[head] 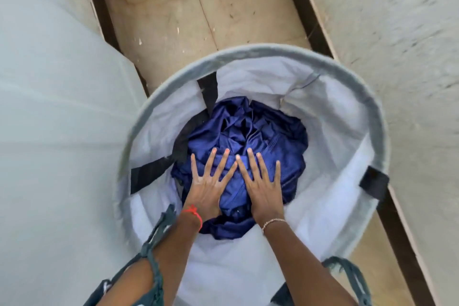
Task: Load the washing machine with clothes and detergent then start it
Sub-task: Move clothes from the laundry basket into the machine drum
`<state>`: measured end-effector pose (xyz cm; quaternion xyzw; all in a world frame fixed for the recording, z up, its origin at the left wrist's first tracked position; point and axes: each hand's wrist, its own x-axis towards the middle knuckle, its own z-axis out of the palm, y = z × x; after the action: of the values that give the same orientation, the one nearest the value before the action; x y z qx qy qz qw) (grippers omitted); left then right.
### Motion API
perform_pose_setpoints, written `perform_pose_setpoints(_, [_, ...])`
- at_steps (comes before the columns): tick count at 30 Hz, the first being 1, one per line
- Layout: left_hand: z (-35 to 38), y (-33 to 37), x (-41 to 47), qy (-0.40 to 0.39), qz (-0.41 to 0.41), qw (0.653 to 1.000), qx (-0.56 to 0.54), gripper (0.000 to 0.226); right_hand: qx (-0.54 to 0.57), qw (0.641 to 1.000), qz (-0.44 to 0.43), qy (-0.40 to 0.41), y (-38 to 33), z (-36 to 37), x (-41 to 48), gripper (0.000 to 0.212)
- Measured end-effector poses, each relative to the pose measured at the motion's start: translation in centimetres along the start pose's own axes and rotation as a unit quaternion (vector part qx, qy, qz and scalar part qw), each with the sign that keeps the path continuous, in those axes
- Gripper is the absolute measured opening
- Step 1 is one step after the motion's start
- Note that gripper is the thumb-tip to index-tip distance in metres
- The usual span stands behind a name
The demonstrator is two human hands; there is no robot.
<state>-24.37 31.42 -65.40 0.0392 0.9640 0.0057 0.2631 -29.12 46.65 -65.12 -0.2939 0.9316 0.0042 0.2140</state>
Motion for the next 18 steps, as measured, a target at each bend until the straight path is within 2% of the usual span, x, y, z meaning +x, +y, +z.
perform_pose_setpoints(4, [1.2, 0.2, 0.3, -0.009, -0.017, 1.0, -0.017, 0.137, -0.036, 0.999, -0.012, -0.028, 0.3, 1.2, 1.1, 0.133])
perform_pose_setpoints(7, [1.7, 0.3, 0.5, -0.056, -0.016, 0.997, -0.045, 0.134, -0.048, 0.998, -0.029, -0.036, 0.3, 1.4, 1.3, 0.126])
perform_pose_setpoints(11, [0.7, 0.6, 0.8, -0.075, 0.0, 0.997, -0.031, 0.096, -0.068, 0.995, -0.043, -0.054, 0.1, 0.5, 1.8, 0.105])
perform_pose_setpoints(13, [-0.7, 0.6, 0.8, -0.071, 0.007, 0.997, -0.022, 0.082, -0.059, 0.996, -0.051, -0.037, 0.2, -0.8, 1.8, 0.098])
perform_pose_setpoints(18, [-6.1, 0.6, -0.5, -0.007, 0.001, 0.999, -0.05, 0.068, -0.039, 0.999, -0.03, 0.007, 0.2, -8.8, 0.8, 0.111])
